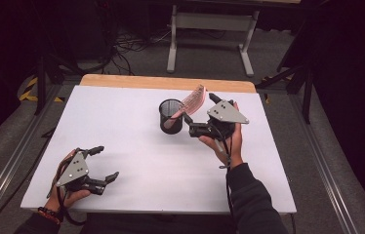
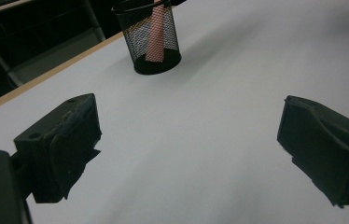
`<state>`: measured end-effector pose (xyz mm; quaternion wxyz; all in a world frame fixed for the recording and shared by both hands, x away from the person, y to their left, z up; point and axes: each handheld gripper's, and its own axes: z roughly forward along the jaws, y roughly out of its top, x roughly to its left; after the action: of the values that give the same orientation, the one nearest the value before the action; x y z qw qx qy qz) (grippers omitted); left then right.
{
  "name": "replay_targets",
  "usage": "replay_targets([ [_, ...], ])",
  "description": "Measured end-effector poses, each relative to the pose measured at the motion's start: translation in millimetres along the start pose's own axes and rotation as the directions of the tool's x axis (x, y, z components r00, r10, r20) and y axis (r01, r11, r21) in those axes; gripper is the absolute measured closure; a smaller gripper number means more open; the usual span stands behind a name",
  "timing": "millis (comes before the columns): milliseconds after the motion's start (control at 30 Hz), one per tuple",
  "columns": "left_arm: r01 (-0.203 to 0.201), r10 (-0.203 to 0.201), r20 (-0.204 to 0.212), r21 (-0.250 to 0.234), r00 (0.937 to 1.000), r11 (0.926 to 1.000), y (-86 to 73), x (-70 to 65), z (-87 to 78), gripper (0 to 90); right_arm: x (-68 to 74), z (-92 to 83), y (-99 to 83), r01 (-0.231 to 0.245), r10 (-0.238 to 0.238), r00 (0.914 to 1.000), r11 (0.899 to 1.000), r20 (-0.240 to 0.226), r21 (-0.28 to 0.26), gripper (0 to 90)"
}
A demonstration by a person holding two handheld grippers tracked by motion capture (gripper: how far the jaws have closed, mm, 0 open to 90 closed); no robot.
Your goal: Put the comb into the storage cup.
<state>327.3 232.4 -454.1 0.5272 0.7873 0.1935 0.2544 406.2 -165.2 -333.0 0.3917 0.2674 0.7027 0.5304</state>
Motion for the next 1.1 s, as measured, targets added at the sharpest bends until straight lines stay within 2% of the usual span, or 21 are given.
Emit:
replay_targets([
  [200,-0.003,0.003,-0.003,-0.001,1.0,1.0,0.2,0.1,-0.3,6.8,3.9,-0.9,-0.2,0.024,-0.024,0.9996,1.0,-0.011,0.01,2.4],
  [433,-0.003,0.003,-0.003,-0.002,1.0,1.0,0.3,0.1,-0.2,6.9,7.0,-3.4,-0.5,0.05,-0.051,0.9986,0.998,0.017,0.026,3.2],
  [1100,0.0,0.0,-0.01,-0.003,0.9999,1.0,0.4,0.1,0.2,6.7,12.3,-22.6,-3.2,0.111,-0.112,0.9937,0.993,0.005,0.045,4.7],
])
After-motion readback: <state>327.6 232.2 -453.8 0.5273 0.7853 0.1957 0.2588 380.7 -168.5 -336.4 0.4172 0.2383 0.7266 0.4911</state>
